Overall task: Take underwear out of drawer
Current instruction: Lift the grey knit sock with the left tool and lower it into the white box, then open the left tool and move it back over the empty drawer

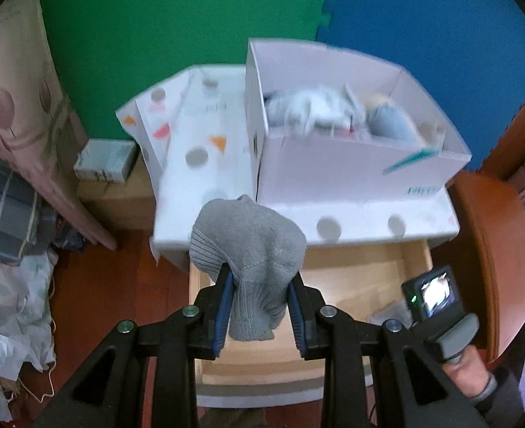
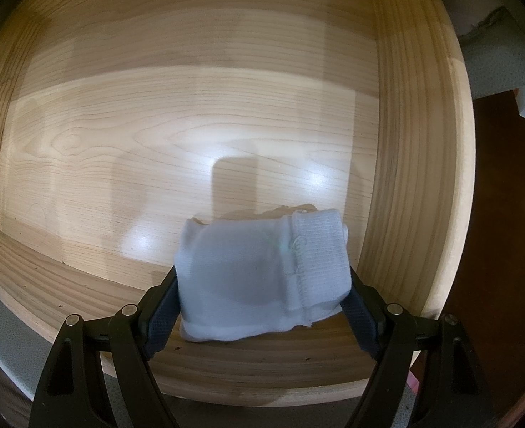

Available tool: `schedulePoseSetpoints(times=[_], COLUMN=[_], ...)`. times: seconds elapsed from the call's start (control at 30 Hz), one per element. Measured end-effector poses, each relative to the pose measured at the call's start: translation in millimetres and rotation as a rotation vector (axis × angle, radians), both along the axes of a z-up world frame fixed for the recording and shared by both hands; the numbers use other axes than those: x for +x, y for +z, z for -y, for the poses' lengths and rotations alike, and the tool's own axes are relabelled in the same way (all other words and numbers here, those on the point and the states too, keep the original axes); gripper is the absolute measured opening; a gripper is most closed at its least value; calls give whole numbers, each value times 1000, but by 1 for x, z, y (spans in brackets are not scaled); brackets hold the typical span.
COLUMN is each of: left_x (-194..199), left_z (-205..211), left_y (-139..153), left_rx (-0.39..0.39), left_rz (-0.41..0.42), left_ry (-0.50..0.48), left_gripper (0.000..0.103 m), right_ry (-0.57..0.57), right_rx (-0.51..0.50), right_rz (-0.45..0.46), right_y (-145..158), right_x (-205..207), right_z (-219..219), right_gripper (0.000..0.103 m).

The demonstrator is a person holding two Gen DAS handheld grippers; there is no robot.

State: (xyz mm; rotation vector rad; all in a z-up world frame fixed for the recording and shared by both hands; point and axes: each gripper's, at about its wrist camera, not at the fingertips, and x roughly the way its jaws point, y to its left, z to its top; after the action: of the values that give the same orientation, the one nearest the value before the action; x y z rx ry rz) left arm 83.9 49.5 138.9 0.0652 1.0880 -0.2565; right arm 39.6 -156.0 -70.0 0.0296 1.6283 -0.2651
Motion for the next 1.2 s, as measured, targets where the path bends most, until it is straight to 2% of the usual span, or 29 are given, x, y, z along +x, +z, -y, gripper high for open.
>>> schedulePoseSetpoints(times=[0.17,0.37,0.63,0.87,1.2], left_x=[11,29,60,93,132], left_z=[4,21,55,74,86], left_y=[37,69,83,77,31], left_rx=[-10,-42,-60,-31,4], left_rz=[65,118,150,167,113], left_ry=[-3,-27,-51,-63,-40], left_gripper=[29,29,29,29,29], right_ry=[0,0,0,-1,-6], right_rx=[0,0,0,3,5], right_rz=[0,2,3,7,11], right_y=[0,0,0,1,2], right_x=[0,0,0,-2,-3], right_z=[0,1,2,3,5], right_gripper=[78,78,78,78,78])
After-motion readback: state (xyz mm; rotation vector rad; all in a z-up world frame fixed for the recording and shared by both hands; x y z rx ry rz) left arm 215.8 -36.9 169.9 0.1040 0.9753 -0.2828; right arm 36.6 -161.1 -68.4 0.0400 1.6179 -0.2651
